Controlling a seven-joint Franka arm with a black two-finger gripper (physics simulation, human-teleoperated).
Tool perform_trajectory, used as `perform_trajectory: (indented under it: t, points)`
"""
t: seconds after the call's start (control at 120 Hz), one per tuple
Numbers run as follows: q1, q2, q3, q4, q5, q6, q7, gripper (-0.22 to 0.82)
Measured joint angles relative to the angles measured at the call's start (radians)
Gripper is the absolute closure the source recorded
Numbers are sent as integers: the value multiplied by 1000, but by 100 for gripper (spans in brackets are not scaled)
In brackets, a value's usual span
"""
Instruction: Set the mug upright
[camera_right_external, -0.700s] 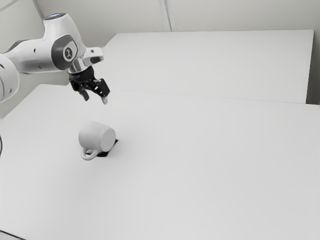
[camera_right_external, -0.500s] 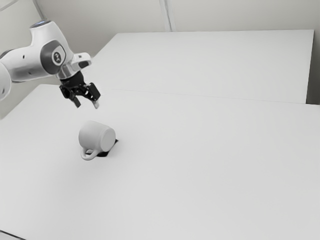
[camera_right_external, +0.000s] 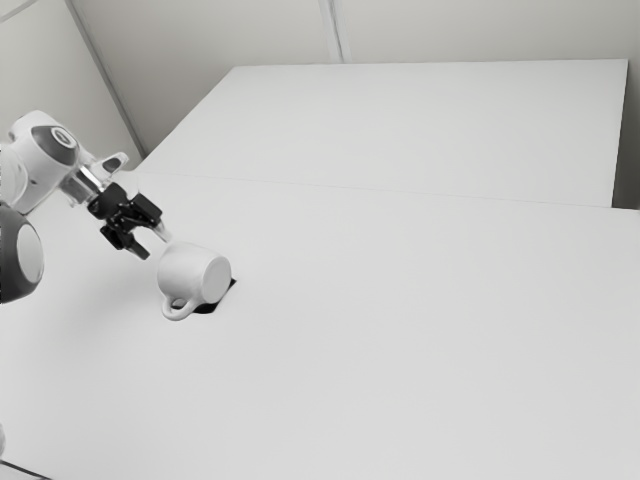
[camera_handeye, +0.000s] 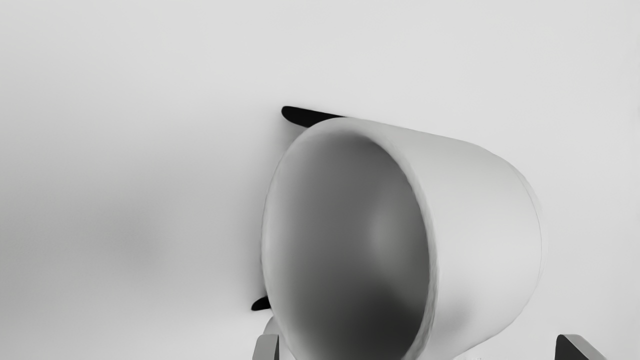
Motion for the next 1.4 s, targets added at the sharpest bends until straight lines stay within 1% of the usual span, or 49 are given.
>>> perform_trajectory:
  t: [0.125,0.233,0.433,0.567,0.633,0.85,0.933,1.158,1.3,1.4]
  points:
    - [21,51,0,18,-74,-83,58,0]
    - [27,79,0,22,-133,-132,99,0]
    - [28,99,0,13,-229,-173,151,1]
    - [28,98,0,6,-265,-183,172,5]
    - [28,98,0,1,-274,-186,181,12]
    - [29,97,1,-23,-298,-201,201,49]
    - [30,96,1,-37,-316,-212,206,60]
    - [30,91,0,-66,-370,-237,219,72]
    - [29,76,1,-76,-378,-244,224,75]
    - [21,37,1,-79,-369,-237,213,76]
